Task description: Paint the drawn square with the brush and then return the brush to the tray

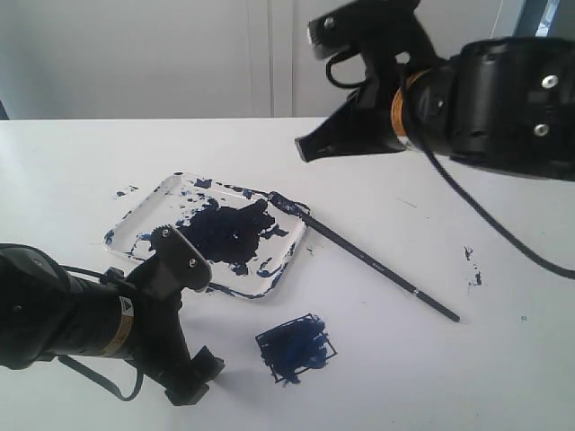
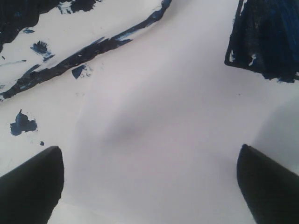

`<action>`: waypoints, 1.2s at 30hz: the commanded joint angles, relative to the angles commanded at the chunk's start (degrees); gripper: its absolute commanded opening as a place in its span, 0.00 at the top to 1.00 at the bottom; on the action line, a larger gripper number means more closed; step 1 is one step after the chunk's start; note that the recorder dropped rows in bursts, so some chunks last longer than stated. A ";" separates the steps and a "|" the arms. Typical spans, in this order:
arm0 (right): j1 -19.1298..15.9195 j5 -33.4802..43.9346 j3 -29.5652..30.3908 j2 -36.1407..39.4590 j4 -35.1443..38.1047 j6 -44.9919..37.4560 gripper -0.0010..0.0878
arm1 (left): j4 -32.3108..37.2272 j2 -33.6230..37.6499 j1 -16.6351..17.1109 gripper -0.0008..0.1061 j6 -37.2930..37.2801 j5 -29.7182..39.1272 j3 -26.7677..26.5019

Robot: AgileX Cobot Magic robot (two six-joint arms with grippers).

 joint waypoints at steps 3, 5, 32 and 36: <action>0.00 2.66 0.10 -2.29 3.05 -0.35 0.99 | 0.00 0.00 0.00 0.05 0.00 0.00 0.00; 0.00 5.83 0.10 -3.87 6.74 -2.65 0.99 | 0.00 0.00 0.00 0.05 0.00 0.00 0.00; 3.26 11.96 24.89 -34.10 34.14 -19.60 0.99 | 0.00 0.00 0.00 0.05 0.00 0.00 0.00; 3.26 13.85 24.89 -34.75 34.44 -19.60 0.99 | 0.00 0.00 0.00 0.05 0.00 0.00 0.00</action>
